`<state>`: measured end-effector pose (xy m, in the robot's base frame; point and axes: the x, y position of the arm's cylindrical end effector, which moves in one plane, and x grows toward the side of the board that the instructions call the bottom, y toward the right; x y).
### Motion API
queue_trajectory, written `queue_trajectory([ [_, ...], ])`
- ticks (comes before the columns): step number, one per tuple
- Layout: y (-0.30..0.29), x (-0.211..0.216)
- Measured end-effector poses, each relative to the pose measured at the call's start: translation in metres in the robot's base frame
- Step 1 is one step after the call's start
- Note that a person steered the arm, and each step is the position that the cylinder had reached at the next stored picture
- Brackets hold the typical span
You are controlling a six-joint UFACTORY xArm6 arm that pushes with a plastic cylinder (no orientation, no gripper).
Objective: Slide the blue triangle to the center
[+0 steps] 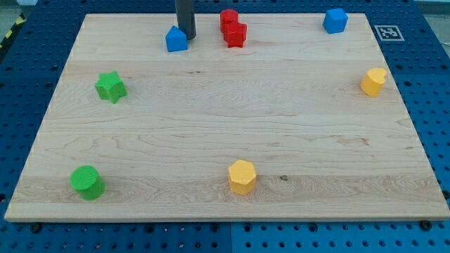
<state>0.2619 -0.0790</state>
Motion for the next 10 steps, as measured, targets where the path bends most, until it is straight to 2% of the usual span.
queue_trajectory([
  [2,0.0,-0.014],
  [3,-0.02,-0.032],
  [4,-0.05,-0.028],
  [6,-0.026,-0.009],
  [8,0.014,0.04],
  [9,0.007,0.052],
  [10,-0.024,0.052],
])
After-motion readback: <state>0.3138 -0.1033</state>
